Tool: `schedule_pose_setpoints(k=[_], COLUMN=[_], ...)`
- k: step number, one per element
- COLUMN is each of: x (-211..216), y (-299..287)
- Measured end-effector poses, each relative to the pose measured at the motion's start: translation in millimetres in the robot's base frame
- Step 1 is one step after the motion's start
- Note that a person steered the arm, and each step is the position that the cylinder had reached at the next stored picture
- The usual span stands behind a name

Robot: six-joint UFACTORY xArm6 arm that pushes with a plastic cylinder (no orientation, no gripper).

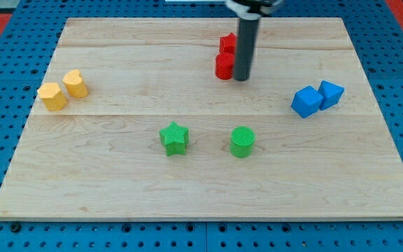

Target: Push red blocks vertical to the green star

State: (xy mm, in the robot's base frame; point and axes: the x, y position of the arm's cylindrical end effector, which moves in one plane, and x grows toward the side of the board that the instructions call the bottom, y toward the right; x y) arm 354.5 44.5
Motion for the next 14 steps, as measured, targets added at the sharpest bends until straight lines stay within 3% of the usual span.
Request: schedule_pose_setpoints(k=[2, 4, 5, 6, 7, 9, 10, 11, 12, 13, 14], x=[-27.8, -108.8, -54.2, -4.0, -29.1, -108.4, -111.1, -145.3, -157.4, -138.2, -138.0], y=[-51.7, -54.6, -58.9, -24.2, 45.0, -7.8, -6.6, 38.0, -22.0, -66.4, -0.9])
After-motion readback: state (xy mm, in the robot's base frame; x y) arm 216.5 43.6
